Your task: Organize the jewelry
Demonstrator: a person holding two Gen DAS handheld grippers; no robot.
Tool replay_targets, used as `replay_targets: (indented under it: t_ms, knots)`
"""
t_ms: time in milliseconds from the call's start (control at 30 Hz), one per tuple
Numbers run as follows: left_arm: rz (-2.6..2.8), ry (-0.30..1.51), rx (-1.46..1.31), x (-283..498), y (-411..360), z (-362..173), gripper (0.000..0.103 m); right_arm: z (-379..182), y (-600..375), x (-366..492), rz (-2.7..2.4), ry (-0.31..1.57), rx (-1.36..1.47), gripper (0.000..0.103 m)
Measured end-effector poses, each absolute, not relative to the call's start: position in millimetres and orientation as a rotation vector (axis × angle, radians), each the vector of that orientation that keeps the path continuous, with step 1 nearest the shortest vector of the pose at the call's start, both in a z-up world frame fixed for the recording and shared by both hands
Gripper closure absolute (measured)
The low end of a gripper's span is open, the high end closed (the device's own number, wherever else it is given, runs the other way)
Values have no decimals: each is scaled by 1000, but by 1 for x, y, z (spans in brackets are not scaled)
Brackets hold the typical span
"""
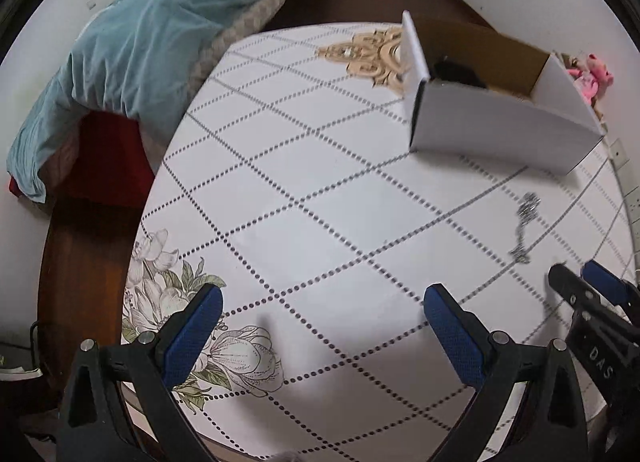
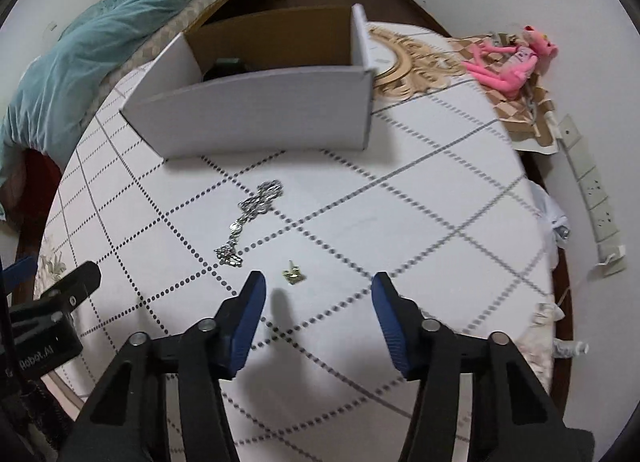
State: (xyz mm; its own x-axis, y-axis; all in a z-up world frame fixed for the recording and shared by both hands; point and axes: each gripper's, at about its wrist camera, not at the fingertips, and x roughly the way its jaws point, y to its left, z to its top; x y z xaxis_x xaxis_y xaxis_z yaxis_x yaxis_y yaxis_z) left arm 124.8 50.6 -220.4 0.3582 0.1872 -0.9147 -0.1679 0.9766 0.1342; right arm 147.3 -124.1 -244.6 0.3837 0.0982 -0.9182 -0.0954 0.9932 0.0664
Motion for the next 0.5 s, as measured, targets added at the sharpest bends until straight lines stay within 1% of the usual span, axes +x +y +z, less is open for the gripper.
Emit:
replay_targets:
  t_ms: [67, 133, 167, 267, 500]
  knots:
    - [236, 1188, 25, 125, 53, -224, 0, -249, -118, 146, 120, 1145, -24, 60]
    - [238, 1194, 24, 125, 53, -227, 0, -250, -113, 146, 116, 1121, -50, 88]
    - [237, 1196, 22, 126, 54, -228, 0, -250, -112, 145, 117, 1114, -56, 94]
    - [212, 1193, 16, 128, 47, -227, 0, -249, -114, 143, 127, 1096, -44, 94]
    - [44, 1187, -46, 141, 8, -226, 1, -230, -168, 147, 49, 1073, 88, 94]
